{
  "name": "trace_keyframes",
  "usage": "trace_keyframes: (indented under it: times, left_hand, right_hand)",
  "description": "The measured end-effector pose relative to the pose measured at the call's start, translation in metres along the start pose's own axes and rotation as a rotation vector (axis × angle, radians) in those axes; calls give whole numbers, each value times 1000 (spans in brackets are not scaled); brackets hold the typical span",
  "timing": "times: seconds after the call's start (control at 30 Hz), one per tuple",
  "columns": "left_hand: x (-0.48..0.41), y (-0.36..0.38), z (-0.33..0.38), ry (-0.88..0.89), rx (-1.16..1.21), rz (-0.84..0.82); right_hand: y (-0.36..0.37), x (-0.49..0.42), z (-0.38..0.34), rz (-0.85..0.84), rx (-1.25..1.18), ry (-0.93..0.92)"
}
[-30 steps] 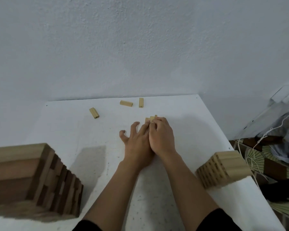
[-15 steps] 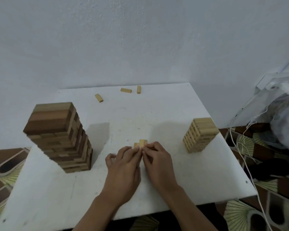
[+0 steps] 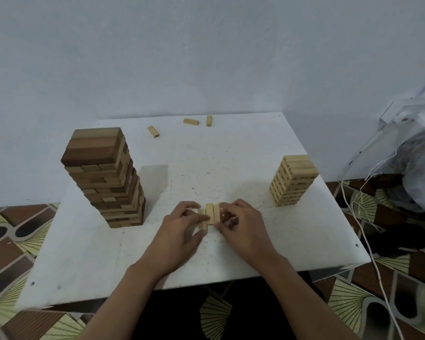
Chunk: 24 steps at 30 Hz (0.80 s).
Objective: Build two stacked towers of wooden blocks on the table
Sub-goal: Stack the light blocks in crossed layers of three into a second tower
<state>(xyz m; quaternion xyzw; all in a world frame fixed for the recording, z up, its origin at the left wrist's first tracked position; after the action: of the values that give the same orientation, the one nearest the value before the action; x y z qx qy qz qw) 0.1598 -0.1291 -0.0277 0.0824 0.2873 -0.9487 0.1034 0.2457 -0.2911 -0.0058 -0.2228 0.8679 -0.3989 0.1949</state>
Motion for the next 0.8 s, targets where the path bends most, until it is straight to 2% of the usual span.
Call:
trace_keyframes:
  times: [0.13, 0.5, 0.67, 0.8]
  left_hand:
    - [-5, -5, -4, -47, 54, -59]
    - [-27, -8, -3, -32, 55, -164]
    - [-33, -13, -4, -95, 40, -104]
    - [-31, -14, 0, -93, 76, -73]
  right_hand:
    - [1, -6, 3, -136, 95, -69]
    - [-11, -38, 1, -299, 196, -186]
    - [-10, -48, 1, -414, 206, -242]
    - [-8, -50, 3, -429, 199, -242]
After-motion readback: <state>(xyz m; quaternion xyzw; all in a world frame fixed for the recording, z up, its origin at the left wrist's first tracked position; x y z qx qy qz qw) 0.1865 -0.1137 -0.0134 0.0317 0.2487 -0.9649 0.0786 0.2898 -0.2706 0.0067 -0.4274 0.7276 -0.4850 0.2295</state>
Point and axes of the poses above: each hand's wrist, its own x-axis away from the middle knuckle, its own y-axis out of the palm, z = x × y, the point moved 3 cm from there along -x, towards the middle knuckle, and after that the axes turned 15 degrees about x, right-handed, at the moved point
